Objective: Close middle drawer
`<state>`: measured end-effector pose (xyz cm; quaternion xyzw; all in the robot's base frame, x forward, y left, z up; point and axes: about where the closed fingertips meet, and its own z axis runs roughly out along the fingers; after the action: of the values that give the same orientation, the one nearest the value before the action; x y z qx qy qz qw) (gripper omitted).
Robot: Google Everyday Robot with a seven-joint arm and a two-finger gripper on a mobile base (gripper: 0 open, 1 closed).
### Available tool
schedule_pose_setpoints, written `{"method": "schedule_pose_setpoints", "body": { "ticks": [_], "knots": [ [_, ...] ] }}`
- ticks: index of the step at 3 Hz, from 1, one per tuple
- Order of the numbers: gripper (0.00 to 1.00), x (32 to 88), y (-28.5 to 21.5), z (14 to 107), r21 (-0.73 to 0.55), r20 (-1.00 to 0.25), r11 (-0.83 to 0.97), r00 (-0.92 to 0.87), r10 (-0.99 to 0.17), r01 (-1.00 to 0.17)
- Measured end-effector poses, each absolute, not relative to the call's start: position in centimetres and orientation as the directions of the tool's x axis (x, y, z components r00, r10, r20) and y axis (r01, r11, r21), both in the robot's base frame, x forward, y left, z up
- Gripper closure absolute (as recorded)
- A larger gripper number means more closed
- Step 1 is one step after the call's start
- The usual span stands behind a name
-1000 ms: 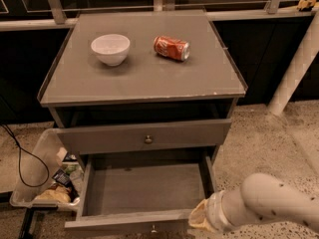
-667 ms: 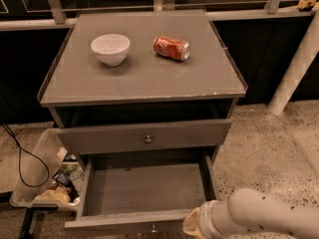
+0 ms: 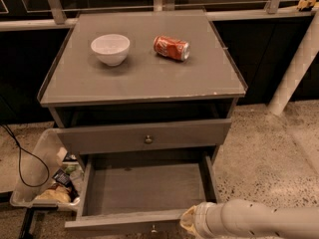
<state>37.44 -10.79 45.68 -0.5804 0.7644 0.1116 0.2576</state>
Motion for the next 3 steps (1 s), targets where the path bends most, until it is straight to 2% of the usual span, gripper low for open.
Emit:
{"method": "schedule_pose_setpoints", "body": {
  "ticks": [1,2,3],
  "knots": [
    [1.0,39.7,-11.4,44.3,-0.145,-0.542,0.334,-0.208,-0.814,-0.931],
    [1.0,39.4,-12.1,45.0,-0.115,-0.57,0.341,-0.219,-0.792,-0.933],
    [1.0,35.8,-12.5,44.7,-0.058,-0.565,0.313,-0.228,-0.793,-0.948]
  ]
}}
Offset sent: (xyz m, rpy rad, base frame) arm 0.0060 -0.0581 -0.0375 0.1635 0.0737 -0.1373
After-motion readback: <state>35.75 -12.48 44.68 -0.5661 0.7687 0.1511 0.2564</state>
